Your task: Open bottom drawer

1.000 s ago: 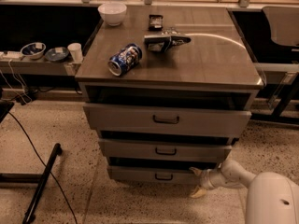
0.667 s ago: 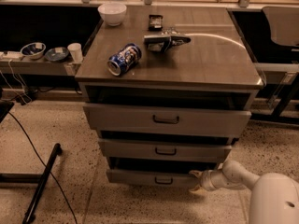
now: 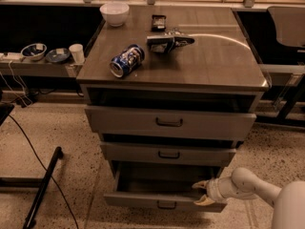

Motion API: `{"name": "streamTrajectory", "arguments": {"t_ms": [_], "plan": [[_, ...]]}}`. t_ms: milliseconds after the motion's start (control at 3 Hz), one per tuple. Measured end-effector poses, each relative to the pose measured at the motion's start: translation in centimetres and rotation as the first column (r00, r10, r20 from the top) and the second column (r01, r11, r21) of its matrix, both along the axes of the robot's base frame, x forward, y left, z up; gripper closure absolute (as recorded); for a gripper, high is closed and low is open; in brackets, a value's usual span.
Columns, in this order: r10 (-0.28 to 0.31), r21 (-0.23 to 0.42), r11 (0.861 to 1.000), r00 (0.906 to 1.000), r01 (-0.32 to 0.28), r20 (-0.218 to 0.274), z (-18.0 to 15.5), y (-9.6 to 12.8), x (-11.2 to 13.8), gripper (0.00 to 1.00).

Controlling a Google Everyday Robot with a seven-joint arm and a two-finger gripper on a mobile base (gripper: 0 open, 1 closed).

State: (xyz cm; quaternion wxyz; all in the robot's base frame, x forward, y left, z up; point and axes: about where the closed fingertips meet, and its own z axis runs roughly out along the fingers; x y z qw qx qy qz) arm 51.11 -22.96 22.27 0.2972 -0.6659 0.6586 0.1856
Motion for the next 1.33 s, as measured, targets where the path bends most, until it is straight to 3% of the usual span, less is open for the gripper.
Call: {"name": "streamTrajectory", "arguments": {"t_ms": [333,667,1000,1333], "plan": [[0.044,0.020,0.999,0.9990,-0.044,0.009,2.9,1.3,-2.1,0.40],[0.056,0.022,0.998,0.9983,-0.056,0.016,4.9,2.1,-2.6,0.40],[0.053,0.011,0.998,0.9980,-0.054,0.035,6.0,3.5,-1.3,0.49],[0.021,0.012,1.000,0.9987,-0.022,0.046,5.1,4.3,0.3,0.67]]}}
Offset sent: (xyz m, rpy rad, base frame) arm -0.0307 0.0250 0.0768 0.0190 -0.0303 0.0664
